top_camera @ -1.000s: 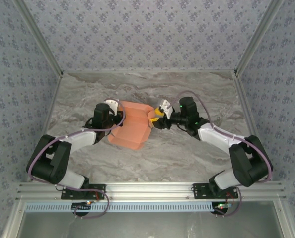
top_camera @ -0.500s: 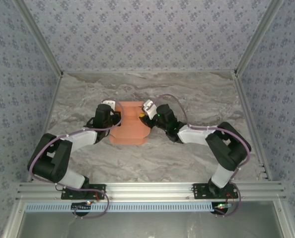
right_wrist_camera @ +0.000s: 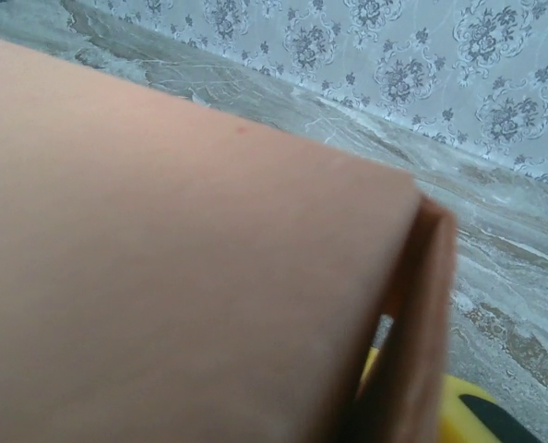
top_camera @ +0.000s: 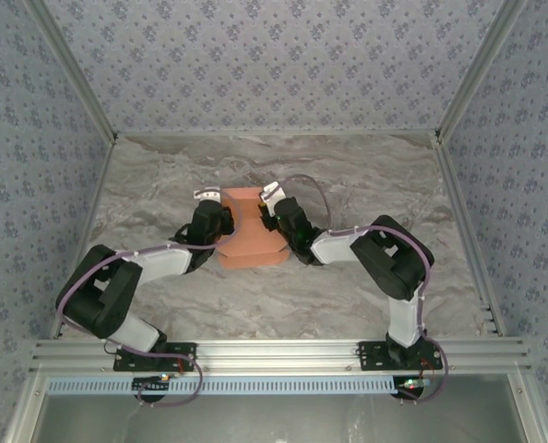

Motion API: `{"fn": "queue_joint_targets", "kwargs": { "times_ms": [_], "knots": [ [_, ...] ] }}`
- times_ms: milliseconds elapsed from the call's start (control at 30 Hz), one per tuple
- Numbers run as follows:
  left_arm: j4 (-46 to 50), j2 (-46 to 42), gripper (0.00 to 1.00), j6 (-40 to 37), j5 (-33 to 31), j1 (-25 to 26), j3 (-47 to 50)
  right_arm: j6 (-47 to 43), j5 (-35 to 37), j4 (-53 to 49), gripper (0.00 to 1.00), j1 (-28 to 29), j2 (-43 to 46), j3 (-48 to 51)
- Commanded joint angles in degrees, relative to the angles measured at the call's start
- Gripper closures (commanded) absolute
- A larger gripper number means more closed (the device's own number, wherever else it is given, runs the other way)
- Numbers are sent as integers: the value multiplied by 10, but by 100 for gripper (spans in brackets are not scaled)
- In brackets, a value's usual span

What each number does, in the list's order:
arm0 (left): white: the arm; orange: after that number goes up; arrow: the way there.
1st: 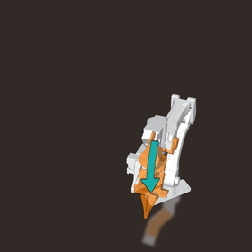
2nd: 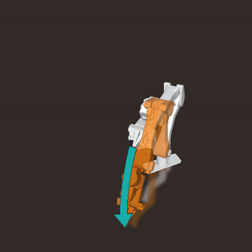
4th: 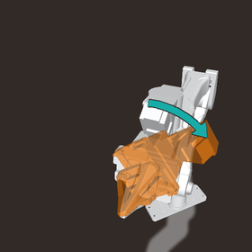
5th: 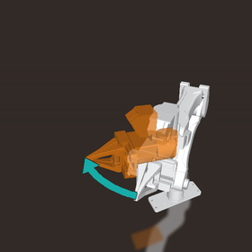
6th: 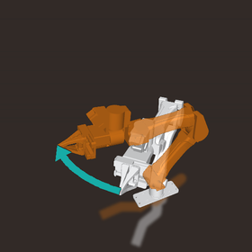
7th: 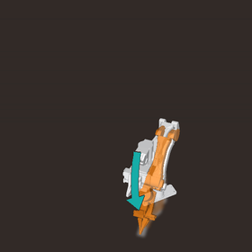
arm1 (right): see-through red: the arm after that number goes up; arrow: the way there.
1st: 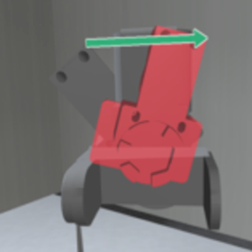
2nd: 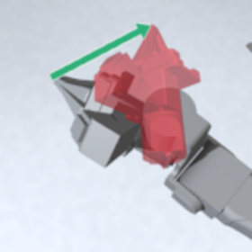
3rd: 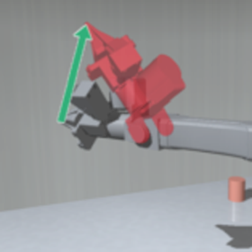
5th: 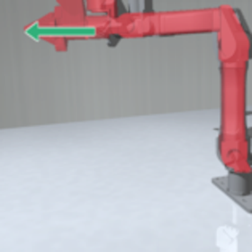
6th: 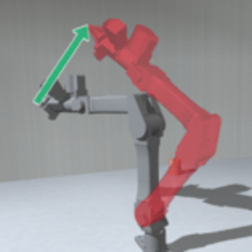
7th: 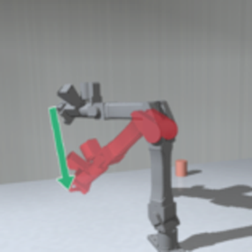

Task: Fold the paper box

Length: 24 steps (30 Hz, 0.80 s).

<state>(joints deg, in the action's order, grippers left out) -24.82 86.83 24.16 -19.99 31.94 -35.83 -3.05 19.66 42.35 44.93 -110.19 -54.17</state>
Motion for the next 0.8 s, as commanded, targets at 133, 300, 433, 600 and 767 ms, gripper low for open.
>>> {"fn": "queue_joint_targets", "kwargs": {
  "times_ms": [133, 300, 433, 600, 767],
  "knots": [
    [-23, -15, 73, 32, 31, 37, 1, 12, 58, 15, 79, -9, -23, -19],
    [-61, -54, 47, 34, 106, 37, 33, 24, 26, -15, 83, -29, -6, -9],
    [-46, -117, 37, 36, 152, 35, 54, 27, -55, -108, 83, -53, 22, -6],
    [58, -229, 29, 26, 138, 32, 66, 35, -120, -185, 82, -74, 61, 24],
    [207, -286, 19, 24, 22, 18, 19, -16, -220, -219, 82, -74, 71, 40]
  ]
}}
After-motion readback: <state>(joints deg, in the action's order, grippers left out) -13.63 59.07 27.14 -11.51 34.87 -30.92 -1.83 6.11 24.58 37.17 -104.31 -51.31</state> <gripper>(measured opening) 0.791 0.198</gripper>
